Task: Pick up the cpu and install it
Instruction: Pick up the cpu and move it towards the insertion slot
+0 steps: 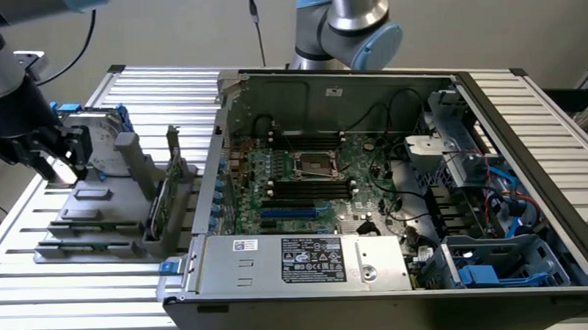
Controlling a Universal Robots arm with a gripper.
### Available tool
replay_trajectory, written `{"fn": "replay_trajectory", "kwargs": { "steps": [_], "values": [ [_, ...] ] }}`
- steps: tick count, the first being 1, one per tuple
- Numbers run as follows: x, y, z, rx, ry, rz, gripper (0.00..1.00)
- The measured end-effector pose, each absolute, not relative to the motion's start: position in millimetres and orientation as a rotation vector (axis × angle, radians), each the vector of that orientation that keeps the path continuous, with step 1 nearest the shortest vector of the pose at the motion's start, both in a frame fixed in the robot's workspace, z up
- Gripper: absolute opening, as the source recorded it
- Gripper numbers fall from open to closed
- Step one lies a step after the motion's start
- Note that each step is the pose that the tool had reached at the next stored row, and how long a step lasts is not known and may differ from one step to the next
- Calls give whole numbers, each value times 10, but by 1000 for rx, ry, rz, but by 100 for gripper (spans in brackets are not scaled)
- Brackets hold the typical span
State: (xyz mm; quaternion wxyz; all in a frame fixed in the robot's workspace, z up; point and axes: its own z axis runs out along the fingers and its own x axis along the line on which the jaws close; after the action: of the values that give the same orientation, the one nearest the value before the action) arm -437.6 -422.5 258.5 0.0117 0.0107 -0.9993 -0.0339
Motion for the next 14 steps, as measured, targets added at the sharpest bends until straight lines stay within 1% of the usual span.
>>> {"fn": "replay_trajectory", "kwargs": {
  "steps": [14],
  "values": [
    [-4148,-4170,3221,33,-3116,-106,55]
  ]
}}
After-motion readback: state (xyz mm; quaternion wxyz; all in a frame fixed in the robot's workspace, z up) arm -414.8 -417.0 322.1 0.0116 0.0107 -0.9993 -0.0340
